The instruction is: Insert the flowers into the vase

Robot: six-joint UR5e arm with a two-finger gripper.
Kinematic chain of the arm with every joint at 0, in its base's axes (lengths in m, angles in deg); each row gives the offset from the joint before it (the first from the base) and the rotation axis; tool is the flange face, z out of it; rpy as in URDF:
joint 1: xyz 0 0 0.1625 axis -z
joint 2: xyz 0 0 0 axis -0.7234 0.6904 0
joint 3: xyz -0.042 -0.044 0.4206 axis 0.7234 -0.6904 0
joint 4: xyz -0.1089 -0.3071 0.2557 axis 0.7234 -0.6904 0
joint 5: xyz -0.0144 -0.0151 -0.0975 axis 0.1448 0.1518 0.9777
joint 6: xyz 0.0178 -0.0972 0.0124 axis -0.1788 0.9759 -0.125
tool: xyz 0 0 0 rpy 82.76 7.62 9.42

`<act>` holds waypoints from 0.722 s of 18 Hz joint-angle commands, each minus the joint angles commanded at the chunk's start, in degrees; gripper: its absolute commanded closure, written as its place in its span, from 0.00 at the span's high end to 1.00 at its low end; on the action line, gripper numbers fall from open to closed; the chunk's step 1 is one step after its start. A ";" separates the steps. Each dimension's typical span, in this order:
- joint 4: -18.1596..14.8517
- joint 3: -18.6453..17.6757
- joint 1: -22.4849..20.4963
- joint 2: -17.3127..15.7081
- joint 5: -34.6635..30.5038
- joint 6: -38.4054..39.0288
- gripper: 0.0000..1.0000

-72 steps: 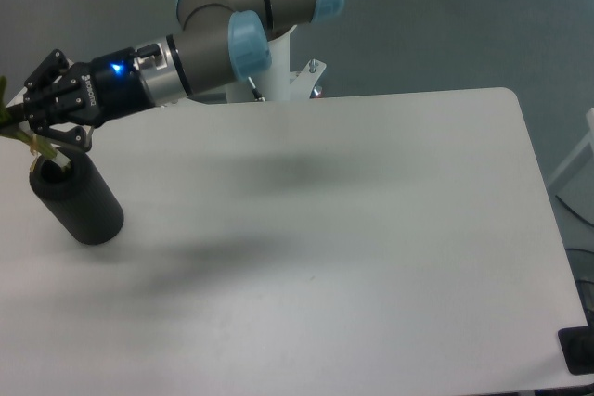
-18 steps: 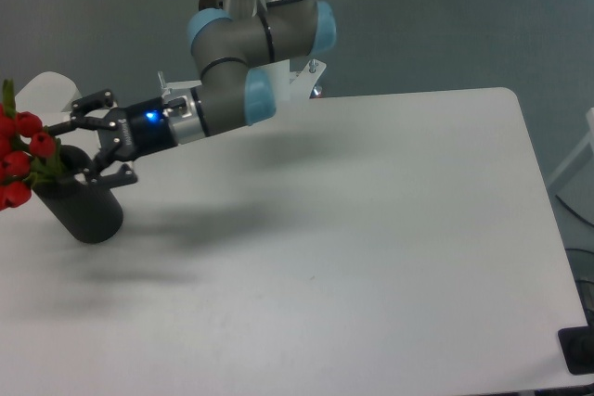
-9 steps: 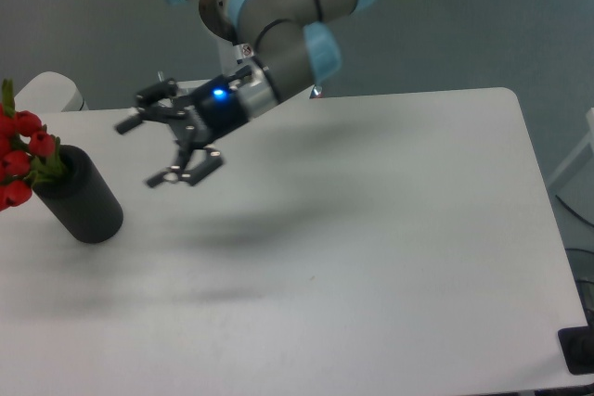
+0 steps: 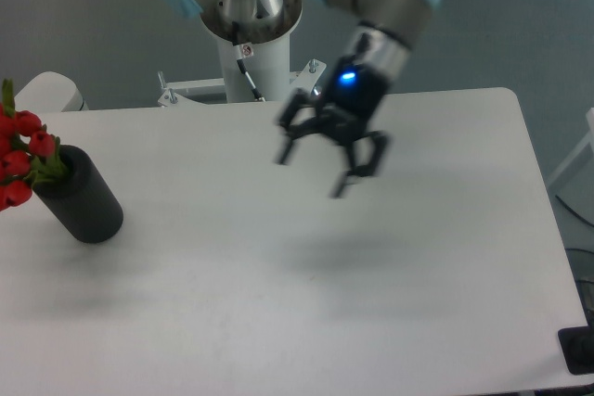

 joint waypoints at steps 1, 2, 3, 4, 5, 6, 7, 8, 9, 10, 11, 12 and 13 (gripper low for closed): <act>-0.09 0.70 0.00 0.09 -3.87 -0.96 1.00; -0.26 1.15 0.00 0.09 -7.82 -1.84 1.00; -1.05 1.67 0.00 0.00 -11.51 -2.72 1.00; -2.71 2.55 0.17 0.00 -15.12 -3.60 1.00; -4.90 3.95 0.26 -0.26 -19.16 -5.00 1.00; -8.14 6.40 0.26 -0.09 -23.29 -6.67 1.00; -12.70 9.64 0.52 0.00 -26.72 -8.95 1.00; -17.18 12.98 0.61 0.18 -29.63 -11.93 1.00; -21.49 16.15 0.44 0.96 -31.83 -15.35 1.00; -25.10 19.49 0.00 1.75 -32.46 -18.17 1.00; -28.79 22.39 -0.26 2.54 -32.73 -19.59 1.00; -31.00 24.51 -0.53 3.33 -32.82 -19.86 1.00; -31.64 25.84 -0.53 3.69 -32.99 -19.87 1.00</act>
